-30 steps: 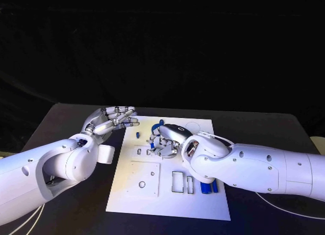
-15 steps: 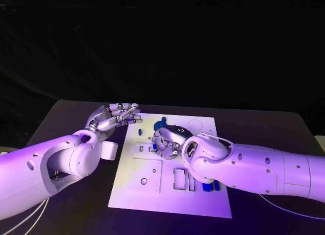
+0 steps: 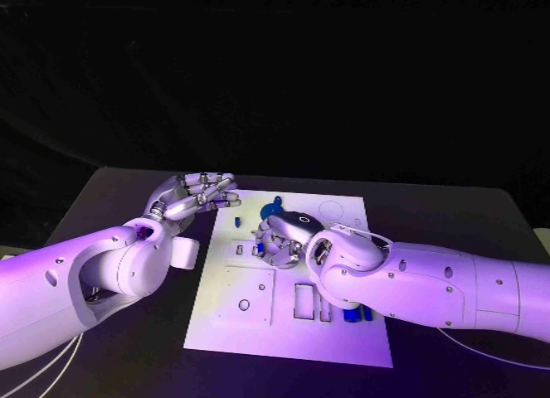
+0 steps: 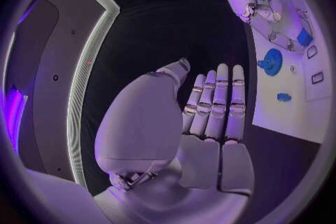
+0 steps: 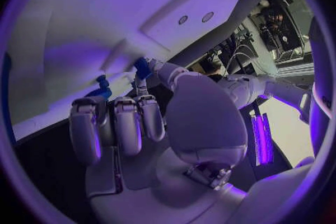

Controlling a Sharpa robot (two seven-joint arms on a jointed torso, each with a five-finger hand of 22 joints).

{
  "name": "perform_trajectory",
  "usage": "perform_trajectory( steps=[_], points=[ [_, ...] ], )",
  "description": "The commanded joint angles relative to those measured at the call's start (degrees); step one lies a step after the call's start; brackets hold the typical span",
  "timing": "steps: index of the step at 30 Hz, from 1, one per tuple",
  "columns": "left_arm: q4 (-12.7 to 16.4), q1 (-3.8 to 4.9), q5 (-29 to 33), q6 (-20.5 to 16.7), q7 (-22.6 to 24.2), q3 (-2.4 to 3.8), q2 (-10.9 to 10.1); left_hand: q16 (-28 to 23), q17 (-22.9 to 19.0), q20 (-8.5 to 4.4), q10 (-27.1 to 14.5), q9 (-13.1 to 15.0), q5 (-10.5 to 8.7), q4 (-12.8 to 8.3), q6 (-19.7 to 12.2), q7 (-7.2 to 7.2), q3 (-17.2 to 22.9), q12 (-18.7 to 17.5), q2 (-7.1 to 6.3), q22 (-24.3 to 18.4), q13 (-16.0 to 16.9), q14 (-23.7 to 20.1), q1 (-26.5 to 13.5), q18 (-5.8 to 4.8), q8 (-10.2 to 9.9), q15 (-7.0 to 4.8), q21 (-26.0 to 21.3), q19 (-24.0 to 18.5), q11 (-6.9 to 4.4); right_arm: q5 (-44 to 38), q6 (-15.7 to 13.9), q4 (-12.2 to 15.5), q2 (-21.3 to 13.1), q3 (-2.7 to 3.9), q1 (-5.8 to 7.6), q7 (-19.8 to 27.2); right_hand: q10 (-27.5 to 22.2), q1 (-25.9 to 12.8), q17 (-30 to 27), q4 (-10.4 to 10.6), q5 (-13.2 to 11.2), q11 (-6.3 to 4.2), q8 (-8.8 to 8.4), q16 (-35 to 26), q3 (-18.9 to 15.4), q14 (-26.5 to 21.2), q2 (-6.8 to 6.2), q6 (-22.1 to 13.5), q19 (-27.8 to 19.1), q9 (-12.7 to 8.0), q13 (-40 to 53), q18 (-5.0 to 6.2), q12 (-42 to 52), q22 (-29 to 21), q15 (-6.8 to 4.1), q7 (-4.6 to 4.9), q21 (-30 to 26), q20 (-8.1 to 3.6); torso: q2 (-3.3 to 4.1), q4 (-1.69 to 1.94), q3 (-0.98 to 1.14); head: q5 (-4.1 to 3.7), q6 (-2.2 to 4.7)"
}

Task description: Assemble the parts on the task board

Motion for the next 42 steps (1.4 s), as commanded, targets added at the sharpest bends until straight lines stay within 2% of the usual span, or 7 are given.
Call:
perform_trajectory(
  steps=[1,20,27,42],
  points=[
    [0.15,0.05,0.08,0.84,0.22,0.03,0.01,0.37,0.06,0.08,0.29,-0.1,-0.3,0.08,0.23,0.98,0.37,-0.39,-0.04,-0.05,0.02,0.15,-0.66,0.31,-0.39,-0.04,0.23,0.32,0.08,-1.0,0.81,-0.36,0.04,-0.14,-0.25,-0.27,0.52,-0.33,9.53,0.25,0.04,-0.16,0.14,-0.1,0.01,4.69,-0.09,1.05,4.52,0.05,7.92,-0.69,-0.05,13.47,-0.2,-0.74,0.4,-0.28,0.03,-0.06,-0.03,0.03,-0.05],
    [0.1,0.05,0.08,0.92,0.09,0.03,-0.11,0.37,0.06,0.08,0.29,-0.1,-0.3,0.08,0.23,0.98,0.37,-0.39,-0.04,-0.05,0.02,0.15,-0.66,0.31,-0.39,-0.04,0.23,0.32,0.08,-1.07,2.01,-0.71,-0.17,-0.21,-0.36,-0.09,0.38,-0.86,9.4,0.36,-0.15,-0.12,-0.32,-0.16,-0.16,4.66,-0.86,0.85,4.36,-0.11,7.76,-0.62,-0.24,13.3,-0.21,-0.66,0.18,-0.33,-0.01,-0.1,0.04,-0.11,-0.17],
    [0.05,0.05,0.08,0.92,0.05,0.03,-0.12,0.37,0.06,0.08,0.29,-0.1,-0.3,0.08,0.23,0.98,0.37,-0.39,-0.04,-0.05,0.02,0.15,-0.66,0.31,-0.39,-0.04,0.23,0.32,0.08,-1.07,2.56,-0.62,-0.3,-0.23,-0.37,0.11,0.31,-0.97,9.27,0.36,-0.19,-0.09,-0.43,-0.21,-0.22,4.63,-1.1,0.8,4.3,-0.15,7.69,-0.6,-0.32,13.24,-0.19,-0.62,0.1,-0.33,-0.03,-0.05,-0.04,-0.2,-0.27],
    [0.07,0.05,0.08,0.88,0.03,0.03,-0.23,0.37,0.06,0.08,0.29,-0.1,-0.3,0.08,0.23,0.98,0.37,-0.39,-0.04,-0.05,0.02,0.15,-0.66,0.31,-0.39,-0.04,0.23,0.32,0.08,-1.03,3.48,-0.85,-0.5,-0.25,-0.38,0.26,0.26,-1.16,9.25,0.42,-0.36,-0.05,-0.56,-0.22,-0.3,4.62,-1.36,0.82,4.27,-0.19,7.63,-0.59,-0.39,13.2,-0.16,-0.58,0.05,-0.31,-0.03,-0.02,-0.06,-0.3,-0.41]
  ],
)
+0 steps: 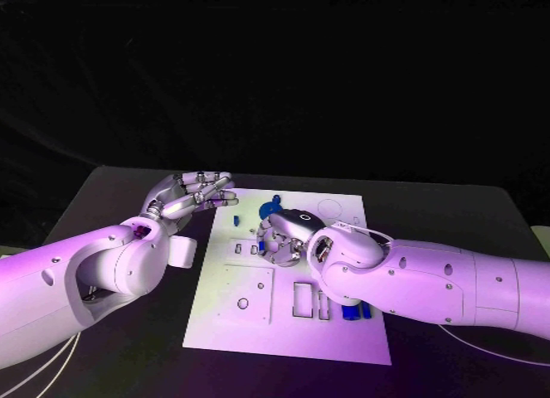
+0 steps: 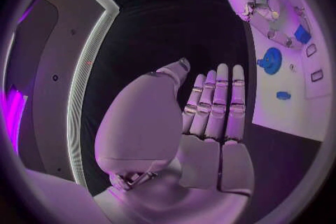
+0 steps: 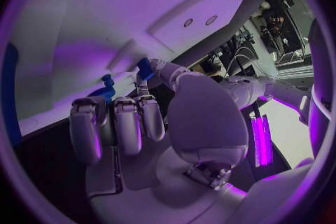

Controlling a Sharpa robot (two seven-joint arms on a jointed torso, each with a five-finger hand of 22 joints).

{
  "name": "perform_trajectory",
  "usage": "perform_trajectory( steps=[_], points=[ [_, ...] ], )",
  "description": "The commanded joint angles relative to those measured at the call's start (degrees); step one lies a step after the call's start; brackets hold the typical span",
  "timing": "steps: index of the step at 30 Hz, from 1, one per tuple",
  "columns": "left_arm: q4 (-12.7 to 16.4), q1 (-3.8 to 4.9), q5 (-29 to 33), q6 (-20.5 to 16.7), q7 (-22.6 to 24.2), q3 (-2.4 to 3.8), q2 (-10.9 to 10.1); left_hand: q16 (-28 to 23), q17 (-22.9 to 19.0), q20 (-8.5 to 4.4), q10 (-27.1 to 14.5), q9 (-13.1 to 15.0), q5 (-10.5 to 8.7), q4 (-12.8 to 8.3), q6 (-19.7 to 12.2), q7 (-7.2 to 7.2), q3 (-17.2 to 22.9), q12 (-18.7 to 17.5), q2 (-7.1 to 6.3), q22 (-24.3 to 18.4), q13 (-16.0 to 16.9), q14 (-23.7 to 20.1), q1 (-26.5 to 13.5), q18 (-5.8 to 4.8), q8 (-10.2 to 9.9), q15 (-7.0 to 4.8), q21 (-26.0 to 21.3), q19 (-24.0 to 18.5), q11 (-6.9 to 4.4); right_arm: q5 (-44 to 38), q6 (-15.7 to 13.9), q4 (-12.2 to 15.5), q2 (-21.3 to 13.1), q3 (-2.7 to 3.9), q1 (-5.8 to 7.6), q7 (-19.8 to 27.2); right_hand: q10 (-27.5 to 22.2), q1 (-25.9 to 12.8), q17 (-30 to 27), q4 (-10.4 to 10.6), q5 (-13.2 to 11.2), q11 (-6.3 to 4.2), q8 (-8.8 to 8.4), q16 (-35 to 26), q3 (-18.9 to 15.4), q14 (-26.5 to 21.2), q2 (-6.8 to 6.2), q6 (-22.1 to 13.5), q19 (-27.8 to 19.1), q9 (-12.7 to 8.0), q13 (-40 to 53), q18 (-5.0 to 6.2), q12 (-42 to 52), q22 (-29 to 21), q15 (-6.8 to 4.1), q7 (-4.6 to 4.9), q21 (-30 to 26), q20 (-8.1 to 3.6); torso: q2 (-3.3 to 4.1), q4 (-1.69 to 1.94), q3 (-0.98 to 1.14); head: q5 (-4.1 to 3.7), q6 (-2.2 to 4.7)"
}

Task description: Assemble the parts on the task board

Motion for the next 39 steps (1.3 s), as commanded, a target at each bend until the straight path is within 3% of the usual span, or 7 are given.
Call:
perform_trajectory(
  steps=[1,26,36,39],
  points=[
    [0.13,0.04,0.08,0.87,0.21,0.03,0.03,0.37,0.08,0.08,0.3,-0.06,-0.3,0.08,0.23,0.98,0.37,-0.39,-0.04,-0.06,0.02,0.15,-0.66,0.31,-0.39,-0.04,0.23,0.32,0.08,-0.48,2.97,-0.29,-0.1,-0.29,-0.33,-0.36,0.26,-0.19,9.28,0.27,-0.32,-0.05,0.19,-0.22,-0.14,4.62,-0.39,0.21,4.27,-0.08,7.66,-0.59,-0.39,13.23,-0.16,0.08,0.05,-0.32,-0.01,0.03,-0.01,-0.01,-0.08],
    [0.13,0.04,0.09,0.84,0.2,0.03,-0.1,0.39,0.2,0.08,0.38,-0.1,-0.37,-0.02,0.26,0.98,0.56,-0.56,-0.12,-0.14,0.02,0.13,-0.81,0.31,-0.45,-0.04,0.22,0.36,0.08,-0.73,1.59,-0.04,-0.32,-0.31,-0.33,-0.2,-0.37,-0.67,9.15,0.39,-0.84,0.2,-0.67,-0.3,-0.37,4.59,-1.39,-0.34,4.07,-0.41,6.99,-0.51,-1.11,13.03,0.01,0.4,-0.23,-0.21,0.0,0.01,-0.02,-0.04,-0.17],
    [0.13,0.04,0.09,0.85,0.18,0.03,-0.11,0.39,0.2,0.08,0.38,-0.1,-0.37,-0.02,0.26,0.98,0.56,-0.56,-0.12,-0.14,0.02,0.13,-0.81,0.31,-0.45,-0.04,0.22,0.36,0.08,-0.77,1.11,-0.13,-0.27,-0.31,-0.33,0.07,-1.43,-1.62,8.81,1.0,-1.66,0.97,-2.49,-0.47,-1.12,4.51,-3.03,-2.06,3.82,-1.11,5.88,-0.41,-2.27,12.76,0.66,1.28,-0.62,0.3,-0.02,0.02,0.0,-0.09,-0.16],
    [0.13,0.04,0.09,0.85,0.16,0.03,-0.12,0.39,0.2,0.08,0.38,-0.1,-0.37,-0.02,0.26,0.98,0.56,-0.56,-0.12,-0.14,0.02,0.13,-0.81,0.31,-0.45,-0.04,0.22,0.36,0.08,-0.78,0.96,-0.13,-0.24,-0.31,-0.33,0.16,-1.63,-1.97,8.73,1.34,0.05,1.19,-2.92,-0.52,-1.72,4.48,-3.47,-2.39,3.71,-1.24,5.71,-0.36,-2.45,12.65,0.87,1.49,-0.78,0.52,-0.02,0.05,0.0,-0.13,-0.18]
  ],
)
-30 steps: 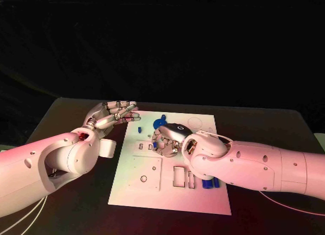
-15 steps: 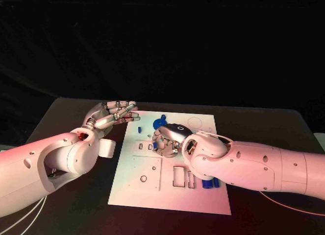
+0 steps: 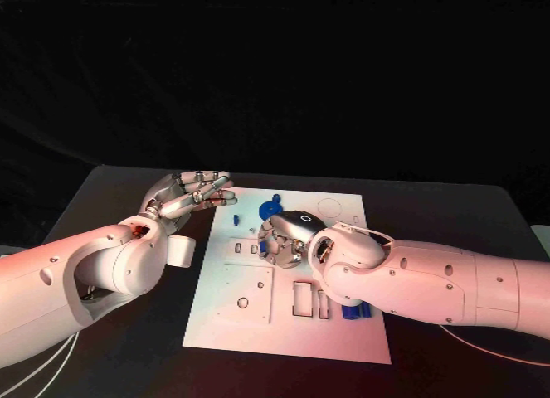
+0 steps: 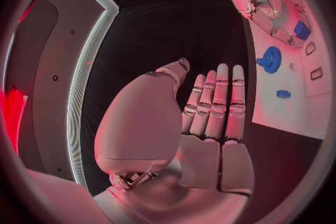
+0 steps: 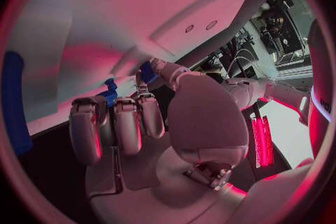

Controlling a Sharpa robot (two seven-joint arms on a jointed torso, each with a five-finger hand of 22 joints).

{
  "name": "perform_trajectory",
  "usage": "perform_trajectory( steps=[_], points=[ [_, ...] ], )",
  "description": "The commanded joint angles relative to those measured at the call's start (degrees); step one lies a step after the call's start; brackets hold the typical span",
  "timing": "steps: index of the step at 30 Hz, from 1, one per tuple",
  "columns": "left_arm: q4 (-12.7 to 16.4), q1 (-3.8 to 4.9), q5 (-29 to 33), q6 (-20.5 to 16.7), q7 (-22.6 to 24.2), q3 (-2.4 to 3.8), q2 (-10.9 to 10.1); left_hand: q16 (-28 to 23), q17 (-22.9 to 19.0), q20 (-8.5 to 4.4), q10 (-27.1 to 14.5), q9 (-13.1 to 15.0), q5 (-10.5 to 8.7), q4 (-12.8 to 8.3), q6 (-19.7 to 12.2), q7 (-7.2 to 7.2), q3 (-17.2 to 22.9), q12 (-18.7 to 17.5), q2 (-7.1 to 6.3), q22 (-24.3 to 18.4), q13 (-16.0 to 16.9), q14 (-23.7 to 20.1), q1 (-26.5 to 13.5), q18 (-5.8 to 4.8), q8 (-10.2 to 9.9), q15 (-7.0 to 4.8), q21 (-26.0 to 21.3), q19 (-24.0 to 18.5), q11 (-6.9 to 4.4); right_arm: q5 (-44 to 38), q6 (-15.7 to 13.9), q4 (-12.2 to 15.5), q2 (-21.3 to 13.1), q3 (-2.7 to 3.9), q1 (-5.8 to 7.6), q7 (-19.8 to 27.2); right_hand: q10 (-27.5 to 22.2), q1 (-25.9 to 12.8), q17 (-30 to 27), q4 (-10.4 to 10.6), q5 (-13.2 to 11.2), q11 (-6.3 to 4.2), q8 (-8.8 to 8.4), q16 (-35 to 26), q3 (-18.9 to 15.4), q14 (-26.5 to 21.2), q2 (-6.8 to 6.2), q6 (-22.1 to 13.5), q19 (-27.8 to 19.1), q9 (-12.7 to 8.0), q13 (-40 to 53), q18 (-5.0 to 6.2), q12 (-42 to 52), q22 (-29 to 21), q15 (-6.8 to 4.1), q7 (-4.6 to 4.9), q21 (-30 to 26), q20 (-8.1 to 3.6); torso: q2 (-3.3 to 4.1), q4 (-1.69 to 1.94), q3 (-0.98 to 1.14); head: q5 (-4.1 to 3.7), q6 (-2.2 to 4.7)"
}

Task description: Assemble the parts on the task board

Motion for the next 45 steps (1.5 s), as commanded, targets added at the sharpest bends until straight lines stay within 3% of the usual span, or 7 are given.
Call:
perform_trajectory(
  steps=[1,18,24,26,30,37,45],
  points=[
    [0.12,0.04,0.09,0.85,0.23,0.03,0.05,0.39,0.06,0.08,0.38,-0.06,-0.37,-0.02,0.26,0.98,0.24,-0.2,0.19,-0.05,0.02,0.13,-0.5,0.31,-0.12,-0.04,0.22,0.36,0.08,-0.68,0.58,-0.06,0.03,-0.08,-0.12,0.05,-0.39,-0.11,8.74,0.2,1.21,-0.05,-0.35,-0.3,-0.58,4.48,-0.67,-0.4,3.71,-0.1,5.72,-0.36,-0.23,12.62,0.44,0.08,-0.29,0.52,0.01,0.04,0.01,-0.07,-0.01],
    [0.1,0.04,0.09,0.92,0.17,0.03,-0.02,0.39,0.06,0.08,0.38,-0.06,-0.37,-0.02,0.26,0.98,0.24,-0.2,0.19,-0.05,0.02,0.13,-0.5,0.31,-0.12,-0.04,0.22,0.36,0.08,-0.71,-1.2,0.01,-0.07,-0.09,-0.12,0.78,-1.25,-0.98,8.43,1.73,-0.43,0.53,-2.21,-0.47,-4.35,4.39,-2.04,-3.0,3.33,-0.62,4.96,-0.2,-0.98,12.22,0.94,0.66,-0.91,1.03,0.0,0.0,0.0,-0.11,0.03],
    [-0.12,0.04,-0.32,1.09,0.0,0.03,-0.01,0.4,0.14,0.08,0.47,-0.07,-0.38,-0.08,0.32,0.89,0.37,-0.29,0.16,-0.11,0.03,0.12,-0.6,0.31,-0.14,-0.04,0.2,0.38,0.05,-0.42,-4.94,0.41,-0.9,-0.09,-0.11,3.06,-2.97,4.66,8.33,5.27,-1.1,2.83,-6.33,-0.55,-18.3,4.32,1.06,-10.88,3.11,-3.12,3.26,-0.1,-2.32,12.01,2.95,3.2,-1.36,2.77,-0.07,0.07,0.01,-0.18,0.05],
    [-0.26,0.04,-0.78,1.17,-0.16,0.03,0.0,0.53,0.3,0.03,1.9,0.07,-0.44,-0.05,1.03,0.3,0.59,0.24,0.14,-0.15,0.26,0.31,-0.85,0.34,0.21,-0.34,0.26,0.53,-0.49,0.1,-6.0,0.68,-1.28,-0.09,-0.08,4.37,-3.15,10.0,8.41,10.64,-0.62,3.11,-6.24,-0.53,-25.45,4.31,2.3,-11.2,3.08,-3.97,2.96,-0.06,-2.2,12.0,3.19,3.41,-1.49,3.16,-0.09,0.05,0.01,-0.16,0.07],
    [-0.77,0.04,-2.15,1.26,-0.75,0.03,0.05,0.7,0.58,-0.18,4.63,0.12,-0.44,0.17,1.45,-0.32,1.14,1.08,-0.08,-0.22,0.53,0.71,-1.41,0.37,0.32,-0.83,0.41,0.95,-1.24,1.96,-7.98,1.7,-2.45,-0.05,0.08,8.57,-3.06,11.27,8.51,11.71,-0.29,3.07,-6.14,-0.49,-25.93,4.34,2.55,-11.16,3.09,-4.19,3.01,-0.07,-2.03,12.02,3.18,3.46,-1.5,3.17,-0.2,-0.04,0.06,-0.03,0.24],
    [-2.95,0.04,-6.92,2.08,-3.55,0.02,0.77,2.96,2.4,-1.74,6.48,0.36,-0.54,0.74,2.74,-1.07,1.63,0.26,-1.16,0.41,0.17,5.97,-2.95,0.44,0.77,-2.42,2.52,4.92,-2.12,11.78,-10.85,4.5,-6.69,0.39,1.9,19.48,-3.28,12.02,8.3,11.61,0.37,2.83,-5.36,-0.58,-25.5,4.28,3.62,-9.83,2.56,-4.12,2.75,0.16,-2.16,11.49,3.02,3.14,-2.29,3.07,-0.76,-0.29,0.21,0.04,0.62],
    [-5.95,0.15,-19.87,6.17,-15.18,0.03,1.72,24.48,15.61,-7.46,15.23,2.08,-0.44,4.18,4.22,-3.16,-3.01,5.37,-1.99,5.73,3.46,21.97,-11.09,0.3,2.68,-6.72,13.79,18.17,-5.22,26.55,-11.1,4.27,-12.44,0.89,6.6,25.62,-3.7,13.29,7.83,11.24,5.97,1.83,-3.32,-0.85,-23.56,4.13,5.12,-6.49,1.76,-3.93,2.26,0.5,-2.46,10.68,2.16,2.1,-3.58,2.3,-2.21,-0.94,0.48,0.56,0.58]
  ],
)
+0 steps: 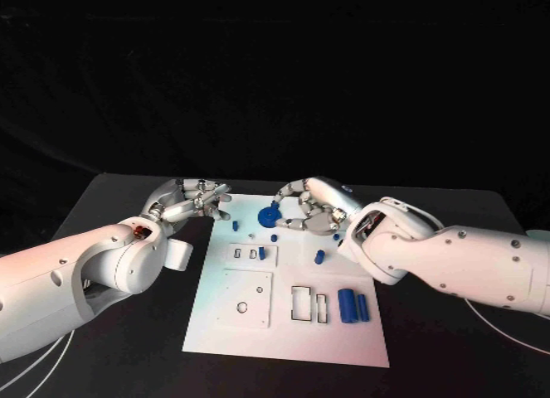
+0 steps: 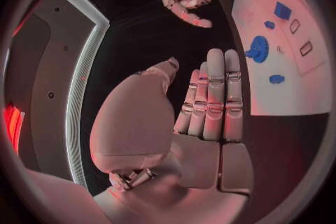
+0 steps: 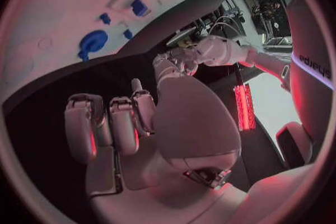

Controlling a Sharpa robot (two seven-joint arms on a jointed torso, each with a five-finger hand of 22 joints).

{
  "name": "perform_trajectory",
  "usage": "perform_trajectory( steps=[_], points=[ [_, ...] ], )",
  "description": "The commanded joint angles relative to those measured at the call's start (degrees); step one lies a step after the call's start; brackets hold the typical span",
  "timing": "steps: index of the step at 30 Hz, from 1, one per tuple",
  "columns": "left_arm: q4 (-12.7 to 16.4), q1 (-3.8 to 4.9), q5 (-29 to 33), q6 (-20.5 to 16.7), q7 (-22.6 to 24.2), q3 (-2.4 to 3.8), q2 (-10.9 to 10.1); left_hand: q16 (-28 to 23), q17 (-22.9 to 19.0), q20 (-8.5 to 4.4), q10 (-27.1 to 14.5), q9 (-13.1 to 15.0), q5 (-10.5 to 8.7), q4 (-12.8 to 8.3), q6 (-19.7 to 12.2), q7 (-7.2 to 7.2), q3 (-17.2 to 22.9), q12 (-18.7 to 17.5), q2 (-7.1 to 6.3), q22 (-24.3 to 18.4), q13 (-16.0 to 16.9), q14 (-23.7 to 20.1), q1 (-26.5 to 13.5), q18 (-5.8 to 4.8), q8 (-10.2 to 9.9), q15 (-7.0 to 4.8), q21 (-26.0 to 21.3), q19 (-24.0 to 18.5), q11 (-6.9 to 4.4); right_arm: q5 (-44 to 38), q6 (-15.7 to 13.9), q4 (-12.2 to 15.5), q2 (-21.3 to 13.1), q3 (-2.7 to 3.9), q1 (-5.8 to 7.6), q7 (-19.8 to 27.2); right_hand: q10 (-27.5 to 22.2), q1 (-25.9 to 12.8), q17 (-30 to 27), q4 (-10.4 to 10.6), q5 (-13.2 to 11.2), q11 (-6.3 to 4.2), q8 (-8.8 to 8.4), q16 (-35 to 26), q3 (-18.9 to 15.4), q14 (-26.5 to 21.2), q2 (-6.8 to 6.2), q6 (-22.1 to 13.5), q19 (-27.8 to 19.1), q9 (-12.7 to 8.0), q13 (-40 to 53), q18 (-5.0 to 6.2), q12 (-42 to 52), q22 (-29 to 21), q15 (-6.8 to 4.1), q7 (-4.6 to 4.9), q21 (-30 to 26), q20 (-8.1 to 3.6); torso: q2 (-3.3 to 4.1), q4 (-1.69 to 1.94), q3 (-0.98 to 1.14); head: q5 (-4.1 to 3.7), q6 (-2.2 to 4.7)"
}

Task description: Assemble the parts on the task board

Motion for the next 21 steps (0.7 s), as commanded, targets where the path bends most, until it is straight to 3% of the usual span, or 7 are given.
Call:
perform_trajectory(
  steps=[1,8,10,11,17,18,21],
  points=[
    [-1.09,0.31,-12.11,5.09,-10.65,0.05,0.51,11.34,8.63,-1.48,1.77,1.07,-0.06,1.05,-2.01,-0.76,-2.53,4.83,0.25,2.39,3.26,3.18,-2.7,-0.03,1.18,-0.87,4.51,3.41,-0.54,11.24,-1.69,-0.87,-1.69,0.17,1.23,6.45,-0.01,0.06,7.79,0.0,0.45,-0.42,0.27,-0.19,0.32,4.13,0.19,0.45,1.79,0.05,2.2,0.48,-0.35,10.74,-0.51,0.07,-0.26,-0.58,-1.2,-0.37,0.25,0.43,-0.16],
    [-3.99,2.73,-24.0,13.29,-25.73,0.02,2.46,39.51,41.49,-3.41,-6.0,8.92,-0.08,1.45,-6.23,-2.8,-10.47,34.19,4.46,11.51,24.94,8.33,-9.39,0.18,13.65,-2.69,18.83,2.97,-2.59,15.05,-1.47,-2.83,-5.18,0.36,3.32,7.13,0.01,-0.21,7.66,0.12,1.01,-0.53,0.53,-0.25,0.41,4.1,0.02,0.79,1.8,0.04,2.15,0.48,-0.37,10.74,-0.62,-0.06,-0.28,-0.7,-2.23,-0.56,0.8,1.18,-0.96],
    [-4.81,3.49,-26.71,15.52,-29.35,0.01,3.32,42.17,46.24,-3.71,-5.93,9.86,-0.23,1.63,-5.72,-3.38,-11.01,37.02,6.04,12.57,26.77,9.82,-10.62,0.34,15.52,-3.09,20.59,3.35,-3.09,16.22,-1.34,-3.33,-5.8,0.38,3.56,7.09,0.06,-0.33,7.66,0.17,1.09,-0.56,0.6,-0.26,0.42,4.09,-0.01,0.87,1.81,0.04,2.19,0.47,-0.33,10.75,-0.64,-0.09,-0.28,-0.72,-2.55,-0.49,1.0,1.48,-1.24],
    [-5.33,3.98,-27.8,16.93,-31.2,-0.02,3.84,42.53,46.9,-4.08,-7.16,10.65,-0.31,1.42,-6.59,-3.63,-11.94,38.95,6.96,25.47,28.24,9.91,-11.63,-1.58,16.89,-3.35,29.7,8.45,-3.32,16.85,-1.28,-3.57,-6.07,0.39,3.65,7.04,0.04,-0.38,7.66,0.18,1.15,-0.57,0.62,-0.26,0.42,4.09,-0.02,0.89,1.75,0.03,2.15,0.5,-0.36,10.69,-0.66,-0.1,-0.37,-0.73,-2.63,-0.48,1.05,1.65,-1.31],
    [-7.95,6.35,-34.29,24.29,-39.36,-0.76,6.83,41.55,45.76,-4.25,-9.58,11.28,-0.48,1.59,-8.74,-3.28,-12.79,39.89,7.8,30.1,29.14,9.24,-10.79,-2.15,17.97,-3.3,33.3,10.81,-2.99,18.54,-0.92,-4.38,-7.01,0.4,3.89,6.63,0.1,-0.44,7.56,0.2,1.19,-0.58,0.63,-0.3,0.42,4.07,-0.04,0.91,1.77,0.03,2.22,0.49,-0.3,10.7,-0.67,-0.11,-0.35,-0.75,-3.11,-0.59,1.47,2.1,-1.89],
    [-8.36,6.68,-35.2,25.37,-40.2,-0.94,7.31,45.46,52.93,-4.59,-9.16,11.57,-0.33,1.65,-8.71,-3.53,-12.21,40.98,8.56,39.35,29.7,11.35,-9.19,-3.49,18.67,-3.43,39.19,14.42,-3.17,18.64,-0.84,-4.47,-7.08,0.4,3.91,6.53,0.1,-0.44,7.56,0.2,1.19,-0.58,0.63,-0.3,0.42,4.07,-0.04,0.91,1.77,0.03,2.22,0.49,-0.3,10.7,-0.67,-0.11,-0.35,-0.75,-3.18,-0.63,1.53,2.16,-1.94],
    [-9.52,7.64,-38.17,28.77,-42.22,-1.58,8.84,47.34,56.23,-4.86,-4.71,12.52,-0.18,1.57,-8.3,-4.01,-12.6,49.43,9.69,47.08,38.67,12.23,-9.26,-4.75,20.74,-3.92,44.15,16.66,-3.71,18.86,-0.67,-4.66,-7.28,0.4,3.94,6.19,0.02,-0.48,7.44,0.21,1.24,-0.59,0.65,-0.35,0.42,4.04,-0.07,0.92,1.69,0.02,2.11,0.52,-0.39,10.63,-0.67,-0.12,-0.47,-0.76,-3.28,-0.68,1.7,2.23,-2.12]
  ],
)
